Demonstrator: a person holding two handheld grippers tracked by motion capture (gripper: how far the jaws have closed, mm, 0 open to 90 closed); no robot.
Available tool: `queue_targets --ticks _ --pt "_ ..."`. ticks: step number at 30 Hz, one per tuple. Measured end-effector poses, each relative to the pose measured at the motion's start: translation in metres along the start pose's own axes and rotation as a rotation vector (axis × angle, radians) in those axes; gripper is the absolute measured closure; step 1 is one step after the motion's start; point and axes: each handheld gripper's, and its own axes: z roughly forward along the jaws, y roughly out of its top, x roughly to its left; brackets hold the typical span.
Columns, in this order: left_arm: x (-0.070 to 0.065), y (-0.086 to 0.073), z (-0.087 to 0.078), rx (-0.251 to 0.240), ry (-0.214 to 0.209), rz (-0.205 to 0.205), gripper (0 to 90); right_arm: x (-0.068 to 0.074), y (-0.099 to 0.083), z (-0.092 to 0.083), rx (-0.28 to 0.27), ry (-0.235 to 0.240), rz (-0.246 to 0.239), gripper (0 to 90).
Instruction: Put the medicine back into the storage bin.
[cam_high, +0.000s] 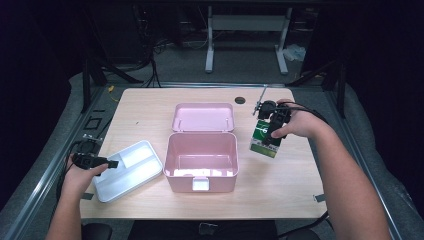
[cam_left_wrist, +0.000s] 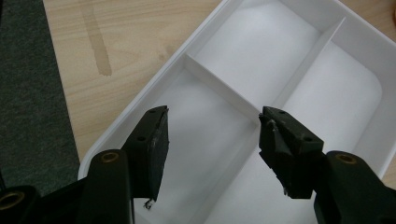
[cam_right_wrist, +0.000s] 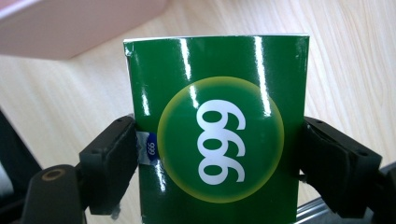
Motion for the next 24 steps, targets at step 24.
queue_targets --ticks 24 --pt "0.000 0.000 0.000 0.002 0.002 0.003 43.0 0.031 0.026 -0.033 0.027 0.074 -0.193 17.4"
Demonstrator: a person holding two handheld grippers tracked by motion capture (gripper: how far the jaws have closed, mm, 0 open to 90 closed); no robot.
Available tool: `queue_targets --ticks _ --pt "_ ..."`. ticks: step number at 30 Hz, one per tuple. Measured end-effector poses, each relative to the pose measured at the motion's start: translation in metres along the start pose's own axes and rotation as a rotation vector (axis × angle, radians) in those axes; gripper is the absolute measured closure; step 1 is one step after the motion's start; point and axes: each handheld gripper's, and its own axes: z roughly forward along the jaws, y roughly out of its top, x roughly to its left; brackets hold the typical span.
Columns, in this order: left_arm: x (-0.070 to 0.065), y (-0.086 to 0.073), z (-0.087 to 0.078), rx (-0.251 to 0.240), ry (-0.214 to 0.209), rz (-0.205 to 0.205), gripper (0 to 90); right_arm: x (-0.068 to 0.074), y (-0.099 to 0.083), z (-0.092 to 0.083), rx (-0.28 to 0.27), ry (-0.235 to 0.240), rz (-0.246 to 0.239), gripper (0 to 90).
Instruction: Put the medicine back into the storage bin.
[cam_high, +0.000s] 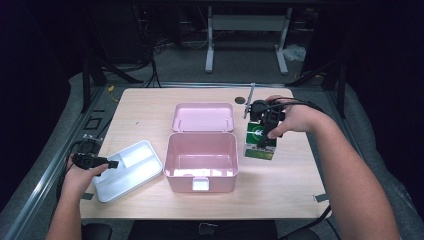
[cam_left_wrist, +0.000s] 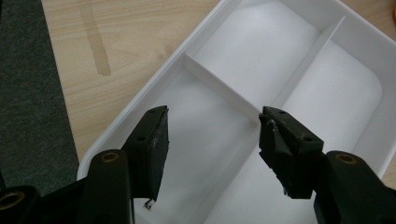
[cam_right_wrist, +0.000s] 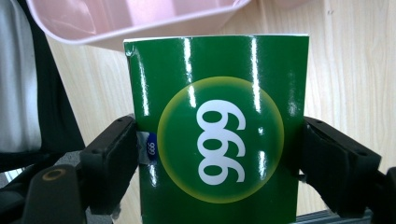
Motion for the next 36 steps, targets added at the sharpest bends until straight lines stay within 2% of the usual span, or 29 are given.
queue_targets --ticks 1,2,3,4,8,12,17,21,27,30,31,32,36 --pt "0.000 0.000 0.000 0.002 -0.001 0.002 43.0 0.002 0.002 -0.002 -0.009 -0.027 -0.006 17.4" --pt "0.000 0.000 0.000 0.000 -0.001 0.001 43.0 0.002 0.004 -0.004 -0.009 0.009 -0.005 17.4" --pt "0.000 0.000 0.000 -0.001 -0.001 0.000 43.0 0.005 0.007 -0.006 -0.027 -0.045 -0.015 17.5" --pt "0.000 0.000 -0.001 -0.001 -0.001 -0.001 43.0 0.006 0.009 -0.008 -0.029 -0.011 -0.018 17.5" --pt "0.001 0.000 -0.001 -0.002 -0.005 0.002 43.0 0.013 0.022 -0.018 -0.055 -0.004 -0.040 17.4" --pt "0.002 0.000 -0.001 -0.003 -0.004 0.001 43.0 0.021 0.036 -0.024 -0.058 -0.005 -0.069 17.4" --pt "0.002 -0.001 -0.001 -0.003 -0.004 0.001 43.0 0.032 0.054 -0.019 -0.060 -0.004 -0.109 17.4" --pt "0.002 -0.001 -0.001 -0.001 -0.003 0.002 43.0 0.040 0.070 -0.013 -0.061 0.019 -0.143 17.4" --pt "0.001 0.000 -0.002 -0.007 -0.009 0.004 43.0 0.049 0.087 -0.010 -0.084 0.013 -0.159 17.3" --pt "0.001 0.000 -0.002 -0.007 -0.008 0.002 43.0 0.052 0.094 -0.007 -0.083 0.021 -0.173 17.3" --pt "0.001 0.000 -0.002 -0.007 -0.008 0.002 43.0 0.053 0.096 -0.005 -0.085 0.009 -0.172 17.3" --pt "0.001 0.000 -0.002 -0.006 -0.008 0.002 43.0 0.053 0.097 -0.004 -0.081 0.025 -0.175 17.3" --pt "0.002 -0.001 -0.002 -0.009 -0.007 0.000 43.0 0.055 0.101 0.002 -0.069 0.006 -0.184 17.3"
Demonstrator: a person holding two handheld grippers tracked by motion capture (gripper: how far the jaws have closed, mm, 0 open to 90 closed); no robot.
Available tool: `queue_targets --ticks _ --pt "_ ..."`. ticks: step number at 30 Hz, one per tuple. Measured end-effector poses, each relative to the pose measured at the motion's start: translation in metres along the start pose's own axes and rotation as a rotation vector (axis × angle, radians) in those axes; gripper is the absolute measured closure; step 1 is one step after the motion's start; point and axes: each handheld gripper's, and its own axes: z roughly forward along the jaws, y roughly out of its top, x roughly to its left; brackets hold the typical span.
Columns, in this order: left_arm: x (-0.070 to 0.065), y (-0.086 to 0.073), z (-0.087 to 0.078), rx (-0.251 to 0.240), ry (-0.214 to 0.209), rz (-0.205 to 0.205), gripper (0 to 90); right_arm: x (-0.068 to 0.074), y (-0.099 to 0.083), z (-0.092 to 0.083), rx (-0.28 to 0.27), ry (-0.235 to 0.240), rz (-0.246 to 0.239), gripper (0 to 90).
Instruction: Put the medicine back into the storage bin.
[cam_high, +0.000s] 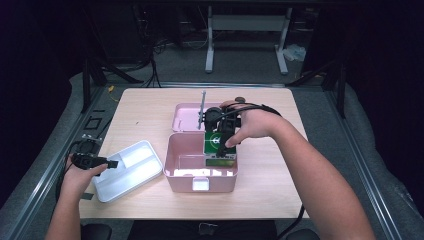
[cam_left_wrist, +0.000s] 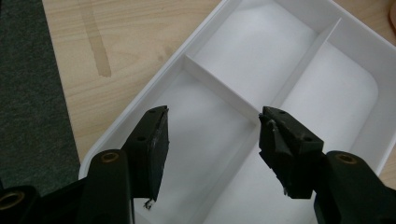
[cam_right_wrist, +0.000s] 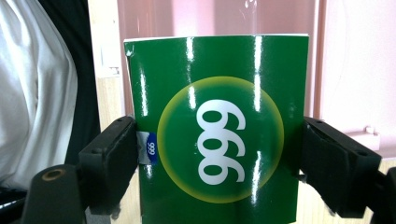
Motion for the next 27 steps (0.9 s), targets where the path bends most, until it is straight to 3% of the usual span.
queue_targets --ticks 12,27 --pt "0.000 0.000 0.001 0.004 0.001 0.009 43.0 -0.003 -0.005 0.030 -0.013 0.029 0.016 17.1" --pt "-0.001 0.000 0.002 0.009 0.002 0.007 43.0 -0.007 -0.008 0.077 0.006 0.014 0.026 16.8"
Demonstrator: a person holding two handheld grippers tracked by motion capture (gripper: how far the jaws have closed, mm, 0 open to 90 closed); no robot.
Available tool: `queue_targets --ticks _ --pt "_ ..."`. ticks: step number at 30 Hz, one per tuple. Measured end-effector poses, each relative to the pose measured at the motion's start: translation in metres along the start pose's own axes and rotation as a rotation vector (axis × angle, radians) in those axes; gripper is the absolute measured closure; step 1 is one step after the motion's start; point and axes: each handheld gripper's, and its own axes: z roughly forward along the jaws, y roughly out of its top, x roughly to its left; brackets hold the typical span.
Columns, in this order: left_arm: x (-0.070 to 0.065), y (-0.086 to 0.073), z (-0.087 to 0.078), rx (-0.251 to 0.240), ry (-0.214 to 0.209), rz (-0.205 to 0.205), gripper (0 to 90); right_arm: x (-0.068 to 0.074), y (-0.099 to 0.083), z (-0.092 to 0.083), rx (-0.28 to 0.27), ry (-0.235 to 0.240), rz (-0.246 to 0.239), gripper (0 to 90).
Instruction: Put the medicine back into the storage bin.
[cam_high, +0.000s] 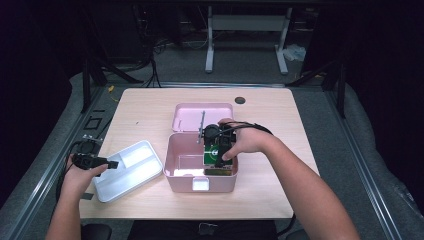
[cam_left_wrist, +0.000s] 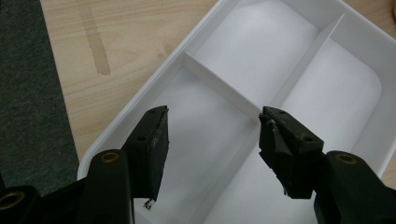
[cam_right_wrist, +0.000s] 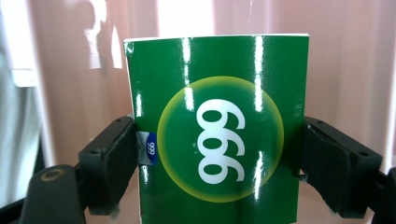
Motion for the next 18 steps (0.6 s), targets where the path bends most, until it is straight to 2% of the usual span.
queue_targets --ticks 10,18 --pt "-0.001 0.000 0.001 0.005 -0.001 0.005 43.0 -0.004 -0.003 0.020 -0.002 -0.022 0.015 16.4" --pt "-0.001 0.000 0.001 0.006 -0.001 0.002 43.0 -0.007 -0.004 0.026 -0.005 -0.017 0.034 16.0"
